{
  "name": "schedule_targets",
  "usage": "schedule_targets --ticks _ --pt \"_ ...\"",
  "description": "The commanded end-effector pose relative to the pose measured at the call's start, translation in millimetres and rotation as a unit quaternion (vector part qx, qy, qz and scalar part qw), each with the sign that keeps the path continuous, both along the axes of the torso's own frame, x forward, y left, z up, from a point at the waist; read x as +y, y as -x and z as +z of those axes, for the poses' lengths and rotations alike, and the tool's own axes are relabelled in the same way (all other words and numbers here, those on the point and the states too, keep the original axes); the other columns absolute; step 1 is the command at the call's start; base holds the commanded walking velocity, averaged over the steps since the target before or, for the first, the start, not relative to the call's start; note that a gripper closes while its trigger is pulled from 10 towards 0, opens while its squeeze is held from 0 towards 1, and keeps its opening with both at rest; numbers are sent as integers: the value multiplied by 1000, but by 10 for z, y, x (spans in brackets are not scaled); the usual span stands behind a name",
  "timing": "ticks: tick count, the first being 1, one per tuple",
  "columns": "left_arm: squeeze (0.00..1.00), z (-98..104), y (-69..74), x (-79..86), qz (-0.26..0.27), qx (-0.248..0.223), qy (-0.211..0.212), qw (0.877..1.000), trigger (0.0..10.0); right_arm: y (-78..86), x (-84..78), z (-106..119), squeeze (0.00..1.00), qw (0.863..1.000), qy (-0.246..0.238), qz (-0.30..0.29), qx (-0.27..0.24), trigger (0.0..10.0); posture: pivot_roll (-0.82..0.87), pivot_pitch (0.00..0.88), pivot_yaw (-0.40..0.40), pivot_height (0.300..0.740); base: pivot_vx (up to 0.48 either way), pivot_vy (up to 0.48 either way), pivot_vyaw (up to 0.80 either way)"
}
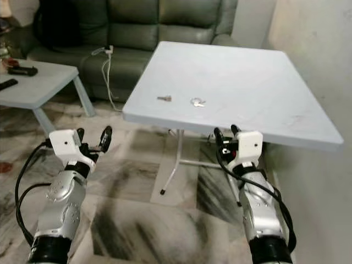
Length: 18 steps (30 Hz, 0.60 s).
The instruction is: Hang keys on a hook
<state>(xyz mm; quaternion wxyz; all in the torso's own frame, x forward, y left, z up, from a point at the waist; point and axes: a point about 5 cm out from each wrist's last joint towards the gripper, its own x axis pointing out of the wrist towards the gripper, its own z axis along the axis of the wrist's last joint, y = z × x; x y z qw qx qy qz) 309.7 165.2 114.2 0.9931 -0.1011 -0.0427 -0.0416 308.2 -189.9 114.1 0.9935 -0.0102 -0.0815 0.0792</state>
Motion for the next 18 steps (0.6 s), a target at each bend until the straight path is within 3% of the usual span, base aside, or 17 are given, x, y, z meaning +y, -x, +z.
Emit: schedule_targets --ticks 1,8,18 --pt "0 37 -15 -42 -9 -6 -7 1000 10000 1 -42 8 0 1000 -3 -6 0 10000 25 0 -58 740 0 472 0" --pt "0 31 -11 -49 -10 -5 -7 1000 10000 11 -44 8 0 1000 -3 -4 0 10000 24 0 -61 740 0 448 0" --pt "0 14 2 -73 -7 1 5 1000 10000 20 -49 10 0 1000 -2 -3 1 10000 26 0 -65 740 0 0 0"
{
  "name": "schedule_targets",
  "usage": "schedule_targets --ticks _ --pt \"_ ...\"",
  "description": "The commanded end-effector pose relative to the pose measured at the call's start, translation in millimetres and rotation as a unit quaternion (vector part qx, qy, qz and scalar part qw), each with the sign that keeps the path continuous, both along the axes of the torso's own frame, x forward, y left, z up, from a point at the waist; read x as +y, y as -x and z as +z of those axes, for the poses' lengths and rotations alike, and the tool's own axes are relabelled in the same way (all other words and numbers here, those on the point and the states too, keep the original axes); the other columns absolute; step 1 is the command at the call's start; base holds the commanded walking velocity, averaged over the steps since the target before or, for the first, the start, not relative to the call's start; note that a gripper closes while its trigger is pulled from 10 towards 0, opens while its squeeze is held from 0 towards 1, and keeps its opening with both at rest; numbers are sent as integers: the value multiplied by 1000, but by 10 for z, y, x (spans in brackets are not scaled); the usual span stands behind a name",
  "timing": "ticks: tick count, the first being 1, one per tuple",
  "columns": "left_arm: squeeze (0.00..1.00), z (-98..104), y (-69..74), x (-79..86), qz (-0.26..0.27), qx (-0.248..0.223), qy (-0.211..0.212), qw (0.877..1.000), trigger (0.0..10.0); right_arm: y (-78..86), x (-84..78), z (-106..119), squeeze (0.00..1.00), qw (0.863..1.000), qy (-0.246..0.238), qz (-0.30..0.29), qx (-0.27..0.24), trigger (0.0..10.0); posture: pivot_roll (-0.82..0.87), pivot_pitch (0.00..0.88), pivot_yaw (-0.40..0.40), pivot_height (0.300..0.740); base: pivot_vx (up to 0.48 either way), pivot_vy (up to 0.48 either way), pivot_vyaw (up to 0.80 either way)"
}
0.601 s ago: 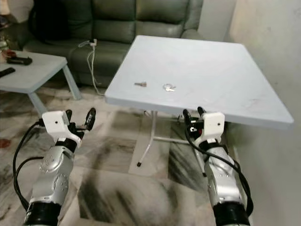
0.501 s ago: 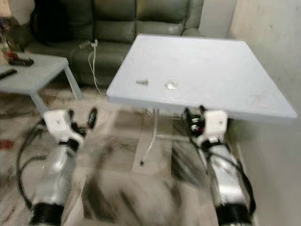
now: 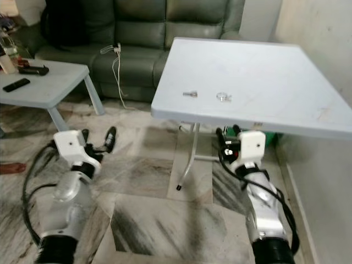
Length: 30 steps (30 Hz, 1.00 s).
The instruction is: Hang keys on a hook
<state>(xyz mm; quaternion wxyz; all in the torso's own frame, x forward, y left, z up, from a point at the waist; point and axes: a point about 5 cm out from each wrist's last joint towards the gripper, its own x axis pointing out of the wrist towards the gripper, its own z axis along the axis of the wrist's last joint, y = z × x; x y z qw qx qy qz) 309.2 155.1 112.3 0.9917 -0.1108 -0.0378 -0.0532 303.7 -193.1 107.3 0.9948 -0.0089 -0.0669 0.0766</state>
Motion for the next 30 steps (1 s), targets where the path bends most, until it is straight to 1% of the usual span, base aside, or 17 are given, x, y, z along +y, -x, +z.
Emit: schedule_targets --ticks 1,3,7,30 --pt "0 32 0 25 5 -3 -4 1000 10000 -24 -19 79 0 1000 -2 0 -13 10000 27 0 -65 740 0 0 0" --pt "0 27 4 24 4 -2 1 1000 10000 -23 -21 81 0 1000 -2 0 -13 10000 27 0 -66 740 0 0 0" --pt "0 32 14 36 5 -7 7 1000 10000 -18 -17 77 0 1000 -2 1 -11 10000 28 0 -67 740 293 0 0" --pt "0 41 20 41 6 -8 9 1000 10000 -12 -12 64 0 1000 -3 4 -7 10000 30 0 -68 740 417 0 0"
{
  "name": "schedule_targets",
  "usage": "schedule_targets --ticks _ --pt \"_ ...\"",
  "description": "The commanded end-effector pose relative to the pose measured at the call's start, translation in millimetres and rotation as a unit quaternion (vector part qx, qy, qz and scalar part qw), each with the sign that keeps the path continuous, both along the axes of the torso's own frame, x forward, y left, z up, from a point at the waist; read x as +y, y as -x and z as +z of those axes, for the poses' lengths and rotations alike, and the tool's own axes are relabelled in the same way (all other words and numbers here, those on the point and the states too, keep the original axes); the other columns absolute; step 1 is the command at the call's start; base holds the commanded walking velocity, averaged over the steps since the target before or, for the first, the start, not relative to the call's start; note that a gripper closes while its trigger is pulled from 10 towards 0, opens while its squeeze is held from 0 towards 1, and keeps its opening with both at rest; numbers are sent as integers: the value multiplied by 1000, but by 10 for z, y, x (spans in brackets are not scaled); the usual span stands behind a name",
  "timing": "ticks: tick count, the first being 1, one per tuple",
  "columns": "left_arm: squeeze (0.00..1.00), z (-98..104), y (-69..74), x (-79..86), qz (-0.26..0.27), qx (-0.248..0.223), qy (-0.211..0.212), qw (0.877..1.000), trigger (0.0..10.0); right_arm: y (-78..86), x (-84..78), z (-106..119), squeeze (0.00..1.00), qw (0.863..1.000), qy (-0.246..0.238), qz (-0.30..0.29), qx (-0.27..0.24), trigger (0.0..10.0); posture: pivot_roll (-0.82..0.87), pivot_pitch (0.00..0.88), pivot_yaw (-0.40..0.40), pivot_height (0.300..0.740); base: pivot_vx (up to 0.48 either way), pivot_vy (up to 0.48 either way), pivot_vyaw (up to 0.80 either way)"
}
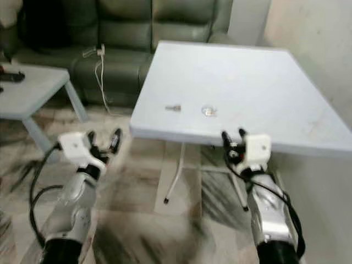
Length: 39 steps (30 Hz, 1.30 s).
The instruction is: Hang keys on a hook
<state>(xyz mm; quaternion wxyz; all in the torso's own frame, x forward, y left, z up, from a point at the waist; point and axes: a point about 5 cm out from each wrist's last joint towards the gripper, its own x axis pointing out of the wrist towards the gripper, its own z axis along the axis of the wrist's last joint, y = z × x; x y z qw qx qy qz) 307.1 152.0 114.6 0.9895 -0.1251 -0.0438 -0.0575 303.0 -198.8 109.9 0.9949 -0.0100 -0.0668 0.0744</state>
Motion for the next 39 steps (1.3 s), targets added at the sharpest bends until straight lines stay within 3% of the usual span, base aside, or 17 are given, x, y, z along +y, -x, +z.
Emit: schedule_targets --ticks 1,20,39 --pt "0 18 -1 72 10 -1 -6 1000 10000 -19 45 38 0 1000 -3 6 -7 10000 30 0 -68 740 424 0 0" --pt "0 11 1 65 10 2 -7 1000 10000 -20 63 33 0 1000 -4 13 -5 10000 34 0 -74 740 420 0 0" --pt "0 19 25 40 16 -5 -5 1000 10000 -10 59 18 0 1000 -1 27 3 10000 31 0 -81 740 0 0 0"
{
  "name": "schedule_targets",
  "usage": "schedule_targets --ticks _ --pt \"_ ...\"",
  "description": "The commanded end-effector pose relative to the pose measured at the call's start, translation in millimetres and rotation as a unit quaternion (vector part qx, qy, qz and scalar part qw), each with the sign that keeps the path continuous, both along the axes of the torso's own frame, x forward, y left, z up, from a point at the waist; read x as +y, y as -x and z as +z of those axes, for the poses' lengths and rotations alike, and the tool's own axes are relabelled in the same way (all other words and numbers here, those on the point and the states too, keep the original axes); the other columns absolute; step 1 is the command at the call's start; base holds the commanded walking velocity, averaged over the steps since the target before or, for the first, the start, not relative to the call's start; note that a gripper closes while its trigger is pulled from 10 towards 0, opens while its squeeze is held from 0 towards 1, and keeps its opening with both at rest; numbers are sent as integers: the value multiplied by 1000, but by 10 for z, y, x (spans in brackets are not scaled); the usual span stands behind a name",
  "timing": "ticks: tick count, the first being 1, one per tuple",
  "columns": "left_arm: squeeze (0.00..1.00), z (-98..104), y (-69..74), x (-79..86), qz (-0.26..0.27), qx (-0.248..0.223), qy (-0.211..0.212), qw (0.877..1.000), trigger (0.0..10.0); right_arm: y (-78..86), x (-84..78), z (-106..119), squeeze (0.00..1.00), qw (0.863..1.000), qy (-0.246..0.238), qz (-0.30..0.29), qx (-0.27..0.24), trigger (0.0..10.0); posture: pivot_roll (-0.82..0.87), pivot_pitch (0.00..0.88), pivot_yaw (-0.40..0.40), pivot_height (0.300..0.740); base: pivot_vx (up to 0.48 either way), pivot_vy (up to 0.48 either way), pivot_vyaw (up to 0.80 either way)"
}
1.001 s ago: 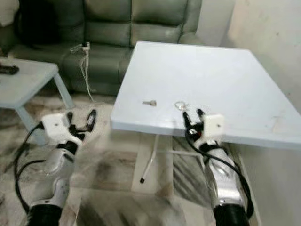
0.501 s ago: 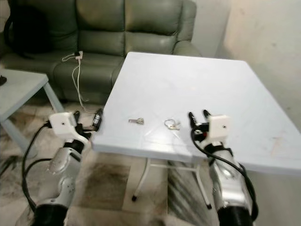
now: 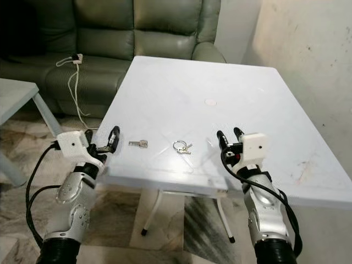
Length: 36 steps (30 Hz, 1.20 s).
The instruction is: Hang keys on a hook
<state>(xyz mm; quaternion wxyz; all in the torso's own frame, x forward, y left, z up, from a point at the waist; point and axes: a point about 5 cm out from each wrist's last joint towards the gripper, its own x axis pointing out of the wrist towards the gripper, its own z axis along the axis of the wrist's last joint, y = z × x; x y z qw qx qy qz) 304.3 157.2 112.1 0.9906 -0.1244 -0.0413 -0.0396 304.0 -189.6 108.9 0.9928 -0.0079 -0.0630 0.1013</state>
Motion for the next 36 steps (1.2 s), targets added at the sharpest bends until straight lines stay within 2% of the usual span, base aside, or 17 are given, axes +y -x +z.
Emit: schedule_targets --ticks 1,12,13,16,19,20,22,36 --pt "0 40 0 -12 0 -9 -5 1000 10000 3 -41 26 0 1000 -1 2 0 10000 31 0 -82 740 0 0 0" --pt "0 33 13 -24 3 -7 -3 1000 10000 7 -43 33 0 1000 -2 11 0 10000 33 0 -88 740 0 0 0" --pt "0 31 16 -24 2 -8 -3 1000 10000 9 -42 35 1000 1000 -3 11 -1 10000 33 0 -88 740 0 0 0" --pt "0 26 24 -25 2 -7 -4 1000 10000 30 -30 57 1000 999 -20 25 -9 10000 33 0 -90 740 0 0 0" --pt "0 26 25 -26 3 -7 -3 1000 10000 22 -31 44 1000 1000 -2 17 -2 10000 33 0 -91 740 0 0 0" --pt "0 25 26 -24 4 -6 -4 1000 10000 19 -26 39 27 1000 -3 17 0 10000 33 0 -91 740 0 0 0" --pt "0 27 26 -27 3 -7 -4 1000 10000 18 -24 39 0 1000 -2 18 -1 10000 33 0 -91 740 0 0 0" --pt "0 23 37 -31 -1 -4 1 1000 10000 28 -34 33 0 1000 -1 18 3 10000 35 0 -93 740 0 0 0"
